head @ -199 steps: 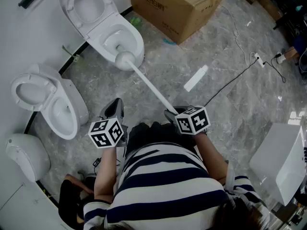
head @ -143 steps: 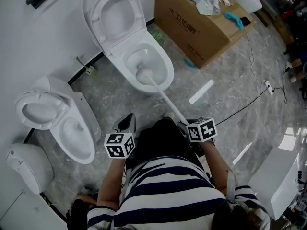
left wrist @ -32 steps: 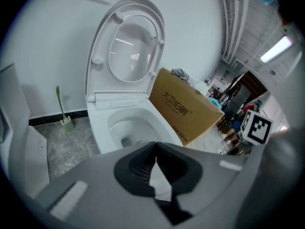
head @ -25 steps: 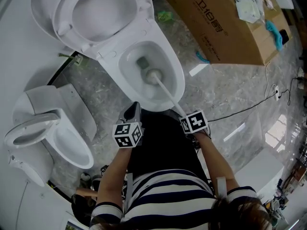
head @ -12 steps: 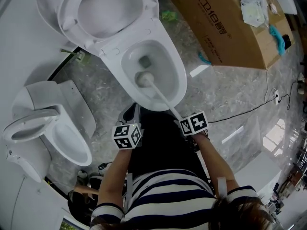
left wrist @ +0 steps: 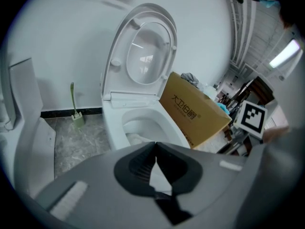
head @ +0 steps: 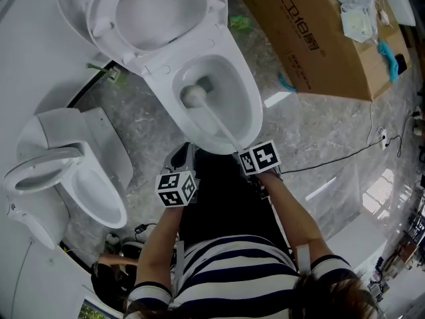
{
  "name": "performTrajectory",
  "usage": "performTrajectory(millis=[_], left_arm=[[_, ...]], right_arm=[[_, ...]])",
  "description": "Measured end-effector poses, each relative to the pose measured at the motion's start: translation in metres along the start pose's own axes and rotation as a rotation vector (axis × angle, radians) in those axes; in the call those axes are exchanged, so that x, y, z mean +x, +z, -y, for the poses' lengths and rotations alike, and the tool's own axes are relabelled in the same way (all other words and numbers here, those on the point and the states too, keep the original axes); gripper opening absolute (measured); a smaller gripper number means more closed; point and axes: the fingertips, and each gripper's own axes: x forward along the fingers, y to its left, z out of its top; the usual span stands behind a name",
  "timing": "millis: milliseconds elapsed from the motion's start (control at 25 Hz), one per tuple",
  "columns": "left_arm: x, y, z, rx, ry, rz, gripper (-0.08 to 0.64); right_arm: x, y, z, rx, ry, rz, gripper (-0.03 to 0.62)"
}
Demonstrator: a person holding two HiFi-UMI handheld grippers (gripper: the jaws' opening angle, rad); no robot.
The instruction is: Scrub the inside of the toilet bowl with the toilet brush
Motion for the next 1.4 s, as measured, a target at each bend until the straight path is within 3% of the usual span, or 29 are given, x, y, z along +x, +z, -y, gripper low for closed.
performTrajectory(millis=[480,920,1400], left_arm=[[0.006,0.016,0.0,0.007,-0.012,0.02,0.0],[0.007,0.021,-0.001,0.045,-0.019,0.004,0.0],[0.01,0.019,0.006,0.061,-0.035,-0.003,0.0]], right_arm=[[-0.011,0.011,-0.001,-0.098,-0.067,0.071,0.057],[-0.008,0.033,0.003,-0.151,-0.078,0.072,0.057],[-0.024,0.056,0.042,-0.084,-0.164,0.13,0.057]])
